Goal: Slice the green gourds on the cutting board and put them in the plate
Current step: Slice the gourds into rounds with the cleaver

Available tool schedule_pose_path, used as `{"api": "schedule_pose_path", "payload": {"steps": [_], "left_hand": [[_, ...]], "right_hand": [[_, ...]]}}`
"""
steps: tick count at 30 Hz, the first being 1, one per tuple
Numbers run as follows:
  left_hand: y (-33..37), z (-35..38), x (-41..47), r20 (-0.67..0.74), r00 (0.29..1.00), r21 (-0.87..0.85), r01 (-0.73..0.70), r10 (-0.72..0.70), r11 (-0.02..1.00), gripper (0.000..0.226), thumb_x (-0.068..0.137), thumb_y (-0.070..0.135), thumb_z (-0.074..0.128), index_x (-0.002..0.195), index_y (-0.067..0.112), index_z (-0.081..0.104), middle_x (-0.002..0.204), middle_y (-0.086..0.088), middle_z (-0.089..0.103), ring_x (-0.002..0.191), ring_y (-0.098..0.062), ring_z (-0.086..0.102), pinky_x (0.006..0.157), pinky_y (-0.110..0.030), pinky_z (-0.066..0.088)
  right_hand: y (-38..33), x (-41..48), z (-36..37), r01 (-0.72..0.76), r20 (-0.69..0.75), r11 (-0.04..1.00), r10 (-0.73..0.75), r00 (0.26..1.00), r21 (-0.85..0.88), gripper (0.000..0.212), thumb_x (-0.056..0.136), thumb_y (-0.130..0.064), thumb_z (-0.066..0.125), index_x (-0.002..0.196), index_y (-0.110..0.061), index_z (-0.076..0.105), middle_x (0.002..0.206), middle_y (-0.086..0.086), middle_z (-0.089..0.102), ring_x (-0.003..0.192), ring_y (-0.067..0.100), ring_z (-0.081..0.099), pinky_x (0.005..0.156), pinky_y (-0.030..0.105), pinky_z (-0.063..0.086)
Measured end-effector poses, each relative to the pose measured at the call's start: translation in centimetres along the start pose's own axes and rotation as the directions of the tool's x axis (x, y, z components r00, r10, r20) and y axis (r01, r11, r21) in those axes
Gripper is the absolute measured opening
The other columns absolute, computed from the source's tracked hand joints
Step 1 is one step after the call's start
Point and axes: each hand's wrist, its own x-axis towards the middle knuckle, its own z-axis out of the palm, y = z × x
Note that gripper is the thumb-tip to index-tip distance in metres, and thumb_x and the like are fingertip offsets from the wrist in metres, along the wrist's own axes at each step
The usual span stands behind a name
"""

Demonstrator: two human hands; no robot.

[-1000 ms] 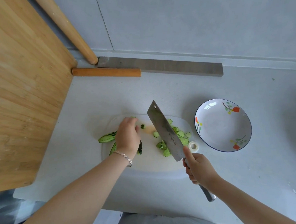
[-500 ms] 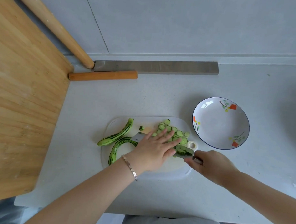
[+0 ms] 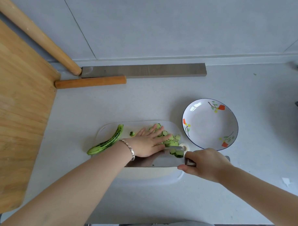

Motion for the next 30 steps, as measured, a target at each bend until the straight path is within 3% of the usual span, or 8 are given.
{"api": "schedule_pose_path", "payload": {"steps": [4,7,12,16,19,25,28,30], "left_hand": [[-1.1,0.2,0.8,-0.034,0.999,0.01,0.043,-0.043,0.999,0.05,0.101,0.042,0.019,0.144,0.043,-0.005,0.153,0.008,-0.018,0.137,-0.011,-0.025,0.112,-0.04,-0.013],[-1.3,0.3,0.6,-0.19,0.978,-0.03,0.083,-0.087,0.996,0.05,0.102,0.036,0.02,0.147,0.036,-0.002,0.155,0.006,-0.01,0.14,-0.012,-0.017,0.113,-0.038,-0.007],[2.1,0.0,-0.8,-0.298,0.954,-0.178,-0.062,0.006,0.982,0.072,0.094,0.054,0.032,0.149,0.024,-0.003,0.154,0.007,-0.012,0.14,-0.007,-0.014,0.113,-0.032,-0.007],[3.9,1.0,-0.4,-0.202,0.979,-0.056,-0.038,0.026,0.998,0.077,0.091,0.061,0.032,0.148,0.028,-0.007,0.154,0.006,-0.018,0.138,-0.008,-0.021,0.114,-0.037,-0.01],[3.4,1.5,0.1,-0.155,0.988,-0.039,-0.012,0.005,0.999,0.064,0.094,0.057,0.024,0.147,0.035,-0.004,0.154,0.004,-0.019,0.139,-0.012,-0.021,0.114,-0.042,-0.009],[1.0,1.5,1.1,-0.117,0.989,-0.029,0.09,-0.093,0.996,0.056,0.097,0.052,0.02,0.147,0.037,-0.003,0.154,0.001,-0.019,0.139,-0.014,-0.021,0.113,-0.046,-0.006],[-0.5,1.5,1.1,-0.17,0.973,0.013,0.162,-0.158,0.987,0.055,0.099,0.048,0.02,0.147,0.035,-0.002,0.154,0.001,-0.016,0.14,-0.015,-0.017,0.113,-0.046,-0.003],[-1.2,1.3,0.6,-0.234,0.957,-0.033,0.167,-0.17,0.985,0.055,0.099,0.045,0.024,0.148,0.032,0.003,0.156,0.0,-0.008,0.142,-0.015,-0.01,0.114,-0.045,0.001]], "right_hand": [[0.4,-0.2,0.1,0.057,-0.021,0.998,-0.057,0.998,-0.001,0.052,0.085,-0.073,0.024,0.091,-0.026,0.045,0.09,-0.006,0.055,0.101,0.019,0.059,0.045,0.024,0.015],[0.9,0.0,0.7,0.124,-0.132,0.992,-0.121,0.984,0.022,0.077,0.06,-0.079,-0.004,0.085,-0.025,0.044,0.084,-0.002,0.058,0.089,0.022,0.062,0.058,0.027,0.027],[2.0,1.5,3.2,0.17,-0.443,0.985,-0.165,0.881,-0.03,0.074,0.087,-0.073,0.006,0.053,-0.022,0.049,0.04,-0.007,0.049,0.031,0.015,0.047,0.04,0.018,0.017],[1.3,2.5,3.9,0.226,-0.434,0.974,-0.197,0.879,0.015,0.075,0.084,-0.076,0.007,0.058,-0.024,0.055,0.042,-0.005,0.052,0.033,0.018,0.051,0.035,0.021,0.024],[1.3,2.3,3.6,0.233,-0.388,0.971,-0.194,0.901,0.056,0.094,0.068,-0.086,-0.009,0.073,-0.021,0.059,0.058,0.0,0.062,0.054,0.024,0.061,0.048,0.026,0.031],[1.4,1.4,3.5,0.219,-0.473,0.964,-0.266,0.84,-0.152,0.062,0.086,-0.067,0.021,0.048,-0.027,0.048,0.036,-0.011,0.043,0.028,0.007,0.042,0.039,0.019,0.012],[1.5,0.6,3.2,0.195,-0.433,0.974,-0.227,0.872,-0.118,0.072,0.089,-0.069,0.005,0.049,-0.027,0.049,0.038,-0.012,0.044,0.031,0.006,0.044,0.04,0.018,0.013],[1.9,-0.2,2.3,0.167,-0.382,0.983,-0.182,0.906,-0.072,0.084,0.075,-0.08,-0.01,0.062,-0.025,0.052,0.053,-0.01,0.056,0.047,0.008,0.057,0.044,0.019,0.02]]}}
